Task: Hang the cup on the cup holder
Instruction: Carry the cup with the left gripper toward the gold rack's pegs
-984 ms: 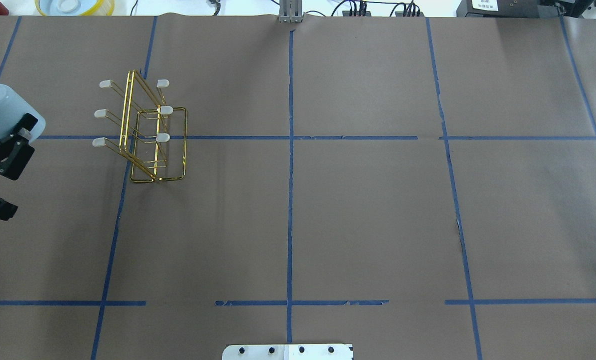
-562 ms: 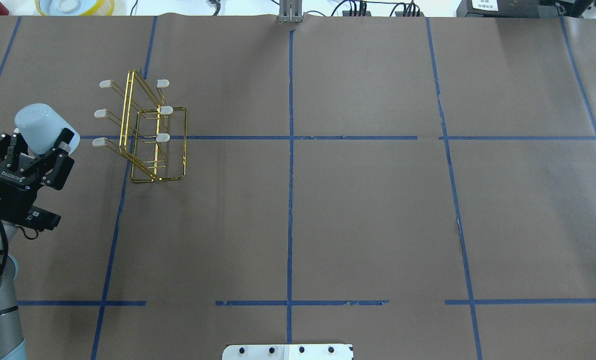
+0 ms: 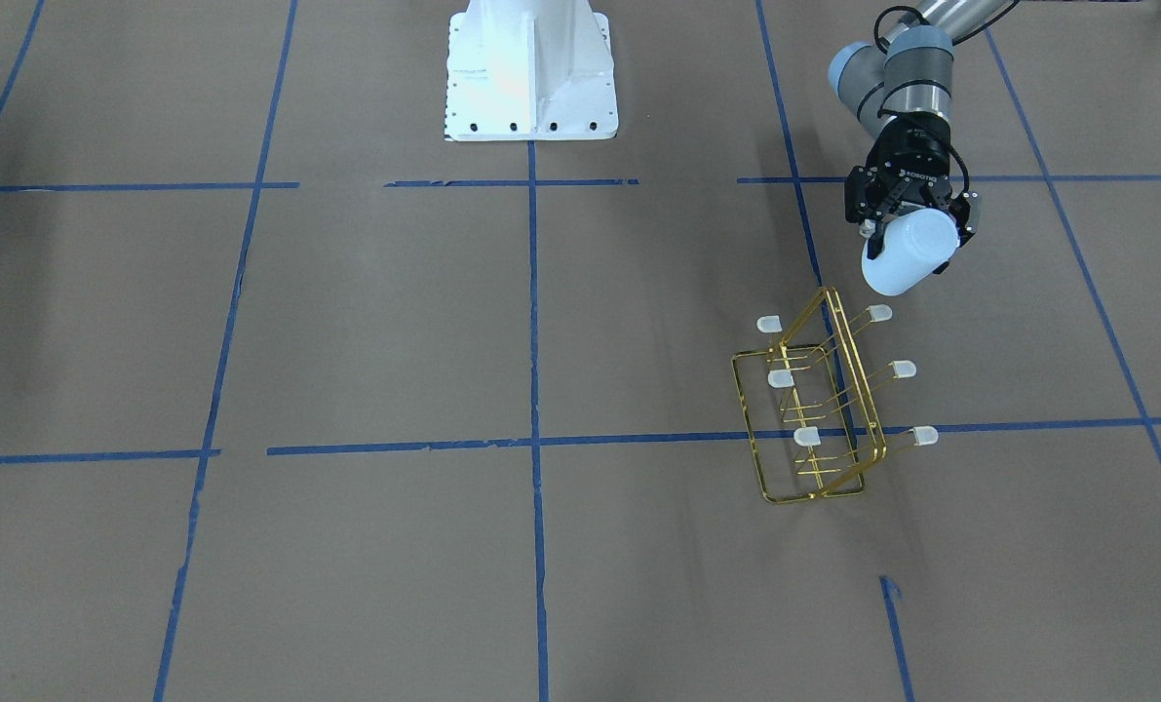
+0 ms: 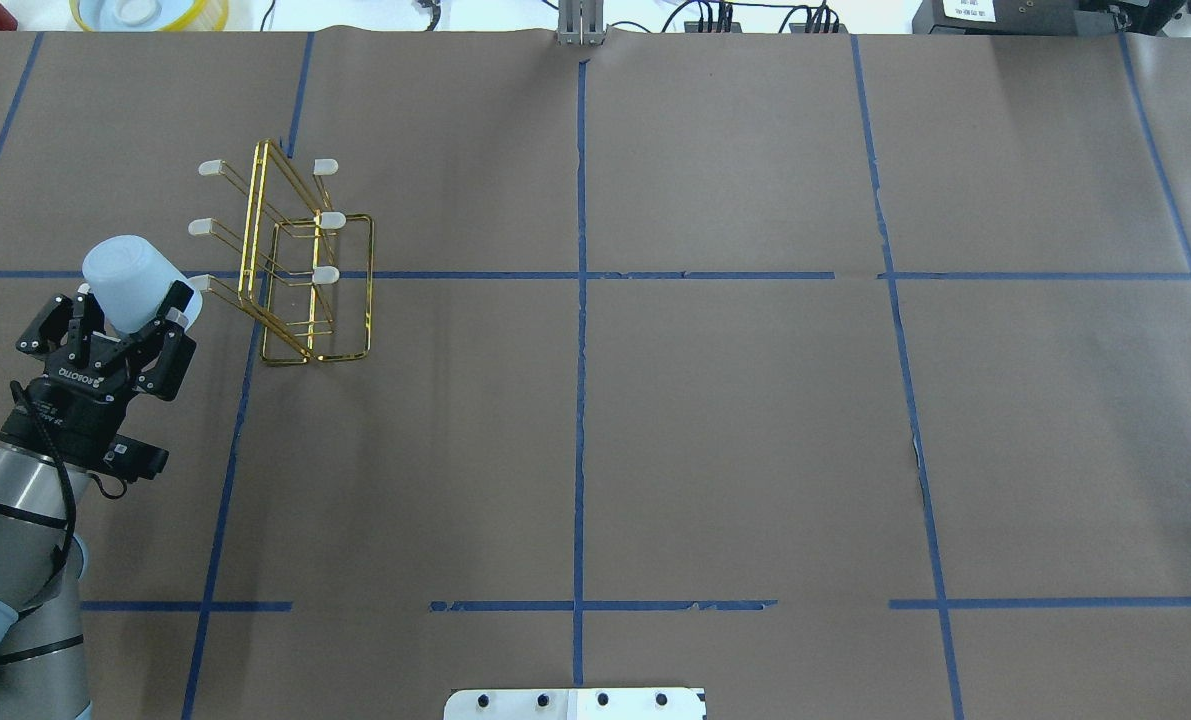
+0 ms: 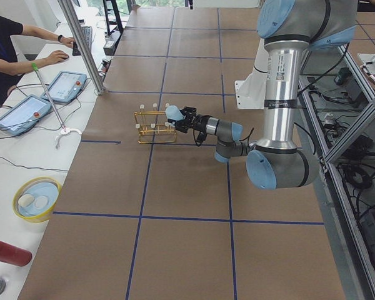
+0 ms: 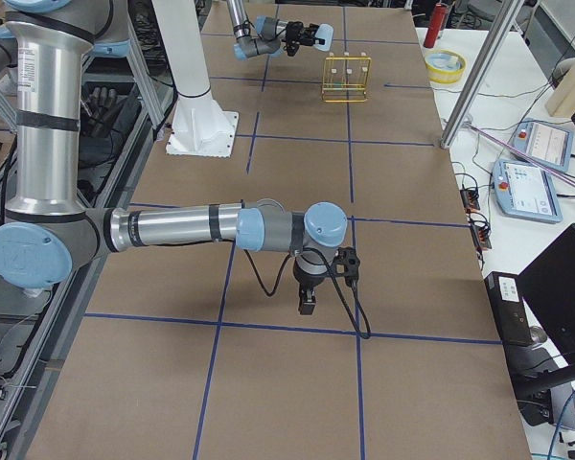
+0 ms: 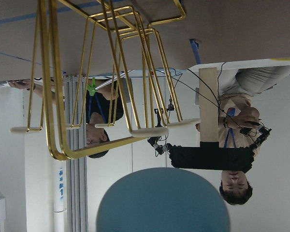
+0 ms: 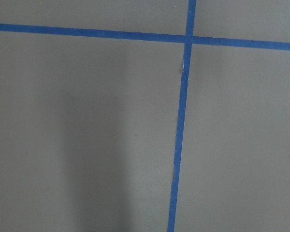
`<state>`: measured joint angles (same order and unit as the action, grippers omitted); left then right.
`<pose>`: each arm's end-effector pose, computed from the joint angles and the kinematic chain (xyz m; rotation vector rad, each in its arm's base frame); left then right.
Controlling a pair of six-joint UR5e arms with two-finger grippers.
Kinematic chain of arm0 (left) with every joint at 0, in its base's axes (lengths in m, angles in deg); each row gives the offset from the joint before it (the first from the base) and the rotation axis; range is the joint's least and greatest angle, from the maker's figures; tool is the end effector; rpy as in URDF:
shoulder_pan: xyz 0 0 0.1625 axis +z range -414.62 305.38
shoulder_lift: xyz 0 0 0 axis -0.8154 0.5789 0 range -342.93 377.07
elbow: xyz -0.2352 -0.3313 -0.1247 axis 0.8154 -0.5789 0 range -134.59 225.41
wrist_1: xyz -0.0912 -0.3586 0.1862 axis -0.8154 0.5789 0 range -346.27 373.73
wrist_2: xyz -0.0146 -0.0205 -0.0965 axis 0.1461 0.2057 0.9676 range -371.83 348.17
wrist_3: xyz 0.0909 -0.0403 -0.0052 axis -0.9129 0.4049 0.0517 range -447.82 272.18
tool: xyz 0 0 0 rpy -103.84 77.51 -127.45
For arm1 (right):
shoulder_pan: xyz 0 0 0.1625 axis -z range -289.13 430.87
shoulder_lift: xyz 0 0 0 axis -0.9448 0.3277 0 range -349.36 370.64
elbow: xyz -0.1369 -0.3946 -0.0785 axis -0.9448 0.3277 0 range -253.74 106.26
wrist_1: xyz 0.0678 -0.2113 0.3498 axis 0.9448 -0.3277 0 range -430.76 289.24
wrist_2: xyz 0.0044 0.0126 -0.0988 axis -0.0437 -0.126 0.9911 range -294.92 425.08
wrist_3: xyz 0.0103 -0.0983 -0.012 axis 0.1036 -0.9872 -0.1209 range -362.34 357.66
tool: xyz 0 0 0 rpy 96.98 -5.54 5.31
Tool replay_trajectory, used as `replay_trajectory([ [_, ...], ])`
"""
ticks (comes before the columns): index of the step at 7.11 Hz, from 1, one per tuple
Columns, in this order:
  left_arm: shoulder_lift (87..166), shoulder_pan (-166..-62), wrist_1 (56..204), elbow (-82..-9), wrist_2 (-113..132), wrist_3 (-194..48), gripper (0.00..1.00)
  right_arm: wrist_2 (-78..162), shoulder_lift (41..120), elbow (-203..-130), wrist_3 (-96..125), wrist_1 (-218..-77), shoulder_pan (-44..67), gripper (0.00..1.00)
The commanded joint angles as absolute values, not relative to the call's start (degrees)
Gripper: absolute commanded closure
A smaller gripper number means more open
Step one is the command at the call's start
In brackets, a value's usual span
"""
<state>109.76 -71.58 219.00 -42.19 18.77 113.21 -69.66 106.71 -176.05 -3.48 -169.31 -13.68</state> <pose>0.3330 -0.3304 0.4731 1.0144 -1.9682 1.7015 0.0210 -0.4457 0.6171 -0.0675 -0.7791 -0.0934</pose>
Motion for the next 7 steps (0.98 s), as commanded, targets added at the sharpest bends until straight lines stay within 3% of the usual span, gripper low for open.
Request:
replay_trajectory([
  [1,110.14,-71.32,218.95,-41.52,18.84,113.10,1.00,-69.66,106.71,-176.04,-3.48,-169.37,-13.68,0.00],
  [7,112.68,-74.13,218.86,-40.82,19.19,110.38,1.00,-69.66,106.71,-176.04,-3.48,-169.37,-13.68,0.00],
])
